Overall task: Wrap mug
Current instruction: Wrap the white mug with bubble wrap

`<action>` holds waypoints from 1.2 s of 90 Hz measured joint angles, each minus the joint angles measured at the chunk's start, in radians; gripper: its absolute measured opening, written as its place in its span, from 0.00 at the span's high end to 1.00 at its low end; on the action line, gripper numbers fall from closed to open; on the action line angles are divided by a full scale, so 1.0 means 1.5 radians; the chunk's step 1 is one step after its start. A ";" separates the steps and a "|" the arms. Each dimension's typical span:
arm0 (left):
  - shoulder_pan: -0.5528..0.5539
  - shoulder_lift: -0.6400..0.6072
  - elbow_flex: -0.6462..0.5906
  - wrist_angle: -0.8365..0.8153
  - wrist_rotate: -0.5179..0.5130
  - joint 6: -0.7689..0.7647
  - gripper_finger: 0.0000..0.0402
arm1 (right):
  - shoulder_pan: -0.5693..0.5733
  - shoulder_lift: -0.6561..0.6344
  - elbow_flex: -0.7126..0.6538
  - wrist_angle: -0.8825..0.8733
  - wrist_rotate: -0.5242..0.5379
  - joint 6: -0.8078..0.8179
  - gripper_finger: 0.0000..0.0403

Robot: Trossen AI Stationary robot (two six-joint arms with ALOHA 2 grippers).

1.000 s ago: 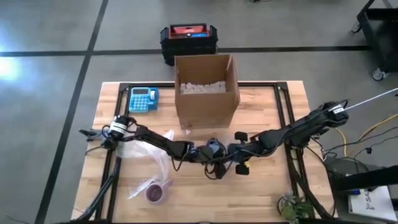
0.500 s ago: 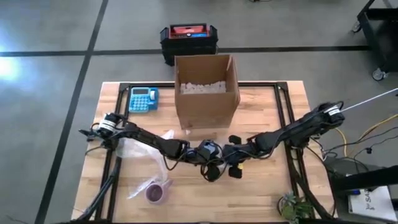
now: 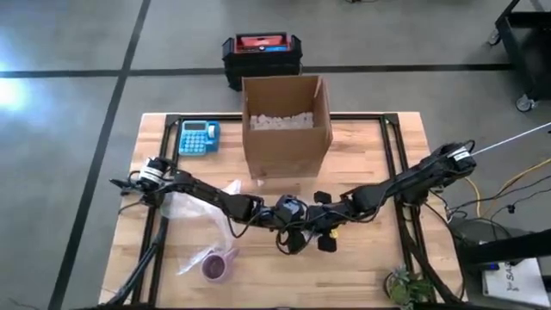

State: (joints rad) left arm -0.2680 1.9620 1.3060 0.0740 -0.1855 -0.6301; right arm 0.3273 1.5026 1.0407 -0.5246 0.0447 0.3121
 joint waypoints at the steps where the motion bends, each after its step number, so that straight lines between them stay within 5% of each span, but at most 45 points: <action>1: 0.000 0.000 0.000 0.000 0.002 0.000 1.00 | 0.000 -0.002 0.008 -0.017 0.001 -0.006 0.95; 15: 0.001 0.001 -0.001 0.001 0.004 0.000 1.00 | 0.000 -0.008 0.093 -0.200 0.039 -0.059 0.95; 31: 0.001 0.002 -0.002 0.015 0.008 0.000 1.00 | -0.009 -0.015 0.108 -0.187 0.280 -0.144 0.95; 37: 0.001 0.003 -0.003 0.023 0.008 0.000 1.00 | -0.022 -0.004 0.091 -0.143 0.319 -0.177 0.95; 61: 0.001 0.004 -0.003 0.028 0.009 0.000 1.00 | -0.038 0.010 0.018 0.024 0.068 -0.223 0.95; 108: 0.003 0.005 -0.003 0.037 0.010 0.000 1.00 | 0.021 0.060 -0.051 0.040 0.036 -0.147 0.95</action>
State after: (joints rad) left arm -0.2629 1.9690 1.3018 0.1290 -0.1705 -0.6296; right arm 0.3582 1.5923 0.9642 -0.4644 0.0983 0.0921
